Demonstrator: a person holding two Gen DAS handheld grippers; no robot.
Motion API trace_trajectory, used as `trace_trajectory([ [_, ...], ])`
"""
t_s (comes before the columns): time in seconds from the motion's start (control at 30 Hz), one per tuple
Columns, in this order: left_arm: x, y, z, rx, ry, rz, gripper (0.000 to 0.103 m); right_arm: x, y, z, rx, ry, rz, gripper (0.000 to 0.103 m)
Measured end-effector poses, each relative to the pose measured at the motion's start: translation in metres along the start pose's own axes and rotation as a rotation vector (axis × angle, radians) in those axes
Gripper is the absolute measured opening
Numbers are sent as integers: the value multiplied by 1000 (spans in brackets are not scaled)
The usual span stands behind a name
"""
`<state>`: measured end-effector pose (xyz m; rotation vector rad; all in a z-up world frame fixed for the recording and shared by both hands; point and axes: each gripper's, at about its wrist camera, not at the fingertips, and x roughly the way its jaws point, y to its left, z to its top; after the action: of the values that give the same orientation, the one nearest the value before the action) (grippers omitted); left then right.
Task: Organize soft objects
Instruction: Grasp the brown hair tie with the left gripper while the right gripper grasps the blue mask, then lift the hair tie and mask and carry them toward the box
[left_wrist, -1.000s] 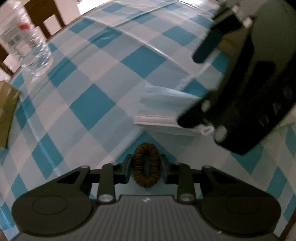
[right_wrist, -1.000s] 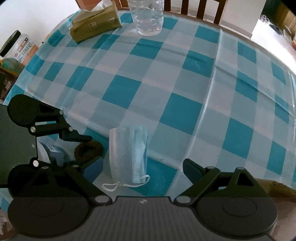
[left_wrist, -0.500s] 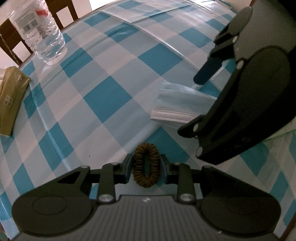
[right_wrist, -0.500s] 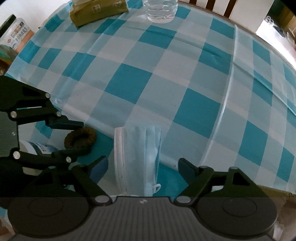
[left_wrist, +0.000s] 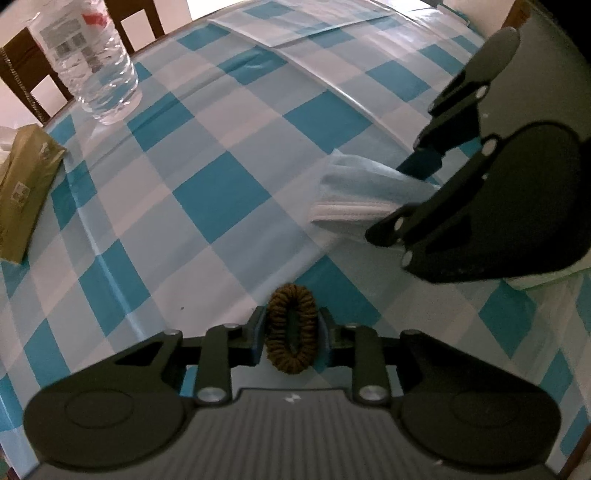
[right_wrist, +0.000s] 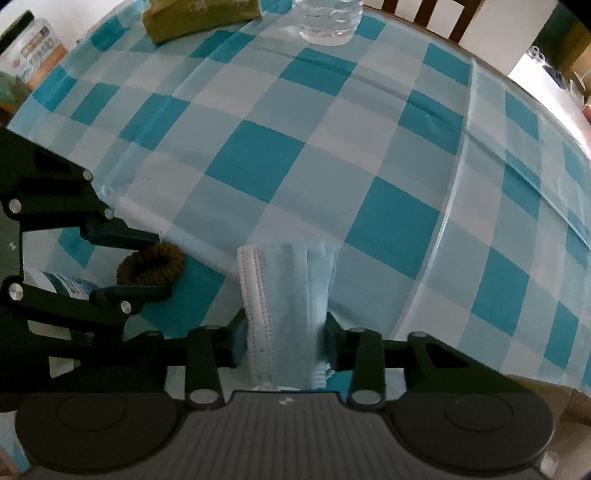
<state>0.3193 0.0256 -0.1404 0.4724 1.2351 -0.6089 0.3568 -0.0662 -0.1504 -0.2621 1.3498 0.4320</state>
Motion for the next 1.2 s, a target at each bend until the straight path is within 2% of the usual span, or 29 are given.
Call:
trace_trajectory([
  [0.33, -27, 2, 3, -22, -57, 6, 25, -25, -6, -6, 29, -67, 31, 34],
  [0.63, -69, -12, -3, 6, -115, 11, 25, -75, 1, -25, 26, -148, 57, 34],
  [0.93, -113, -42, -19, 60, -178, 8, 25, -136, 17, -68, 30, -238, 69, 34],
  [1.2, -140, -83, -35, 144, -223, -34, 25, -175, 29, -124, 75, -292, 40, 34],
])
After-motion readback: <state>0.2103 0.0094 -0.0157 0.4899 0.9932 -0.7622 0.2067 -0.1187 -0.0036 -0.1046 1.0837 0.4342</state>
